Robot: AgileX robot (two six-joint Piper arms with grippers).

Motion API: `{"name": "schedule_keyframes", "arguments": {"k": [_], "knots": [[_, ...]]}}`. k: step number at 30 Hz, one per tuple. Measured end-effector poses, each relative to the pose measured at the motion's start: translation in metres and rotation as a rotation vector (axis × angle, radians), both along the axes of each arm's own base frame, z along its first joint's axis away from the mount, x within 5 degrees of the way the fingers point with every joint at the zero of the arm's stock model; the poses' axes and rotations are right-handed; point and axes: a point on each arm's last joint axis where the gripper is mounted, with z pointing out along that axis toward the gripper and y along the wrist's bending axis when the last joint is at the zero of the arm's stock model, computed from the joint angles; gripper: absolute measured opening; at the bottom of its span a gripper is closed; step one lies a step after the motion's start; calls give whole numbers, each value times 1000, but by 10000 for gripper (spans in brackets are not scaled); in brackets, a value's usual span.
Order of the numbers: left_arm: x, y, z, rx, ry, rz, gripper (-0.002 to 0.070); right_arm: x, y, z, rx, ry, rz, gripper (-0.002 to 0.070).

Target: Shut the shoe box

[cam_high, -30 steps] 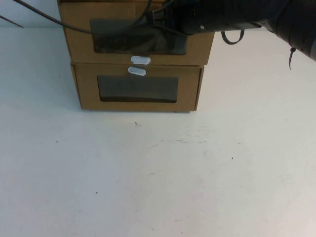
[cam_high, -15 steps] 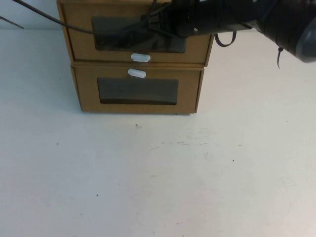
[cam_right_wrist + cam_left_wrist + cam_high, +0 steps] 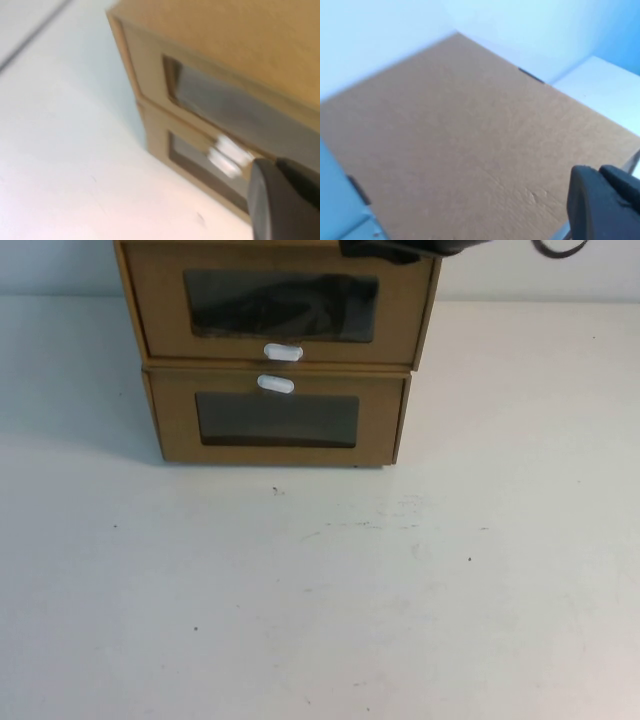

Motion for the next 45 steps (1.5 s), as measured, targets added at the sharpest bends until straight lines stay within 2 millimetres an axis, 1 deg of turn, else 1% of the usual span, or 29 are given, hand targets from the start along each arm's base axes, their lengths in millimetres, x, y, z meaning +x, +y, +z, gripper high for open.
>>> {"name": "schedule_keyframes", "arguments": {"k": [3,5,6,7,8,11,13,14,16,17,20,22,23,24,28,29,31,34,36,40,43,45], "knots": [[-31,9,19,14,-36,22,-5,-14,-13,11,-70,2,-32,-13],[-53,15,28,20,-45,30,-5,-26,-24,16,-107,3,-60,-13],[-63,17,29,28,-36,36,-5,-33,-30,19,-120,1,-83,-13],[-73,20,28,38,-24,44,-5,-40,-37,21,-128,5,-108,-13],[-77,22,23,47,-6,52,-5,-48,-45,23,-136,6,-140,-13],[-101,31,16,47,-38,96,-5,-76,-75,26,-140,10,-238,-13],[-119,36,9,38,-73,121,-5,-99,-93,24,-132,13,-288,-13],[-130,39,9,28,-107,131,-5,-112,-101,21,-128,16,-308,-13],[-150,44,-2,1,-138,137,-5,-134,-113,14,-106,27,-334,-13],[-157,45,-11,-12,-136,137,-5,-146,-118,8,-97,31,-342,-13],[-189,50,-33,-79,-184,138,-5,-178,-133,-7,-68,16,-353,-13],[-214,55,-52,-130,-222,147,-5,-200,-143,-17,-43,-15,-355,-13],[-229,59,-58,-161,-257,156,-5,-210,-148,-23,-32,-27,-356,-13],[-241,62,-69,-185,-277,168,-5,-219,-152,-30,-23,-40,-356,-13],[-277,75,-119,-271,-343,231,-5,-248,-165,-55,9,-85,-358,-13],[-282,77,-129,-284,-356,246,-5,-253,-168,-62,20,-100,-362,-13],[-293,82,-155,-301,-379,275,-5,-262,-173,-74,53,-131,-379,-13],[-302,88,-191,-309,-413,316,-5,-269,-177,-95,82,-143,-395,-13],[-303,91,-213,-293,-437,343,-5,-272,-178,-109,110,-162,-397,-13],[-292,95,-261,-262,-398,415,-5,-272,-177,-134,221,-248,-398,-13],[-285,98,-290,-243,-370,470,-5,-268,-174,-152,319,-290,-401,-13],[-283,102,-306,-240,-367,512,-5,-265,-172,-164,368,-323,-394,-13]]}}
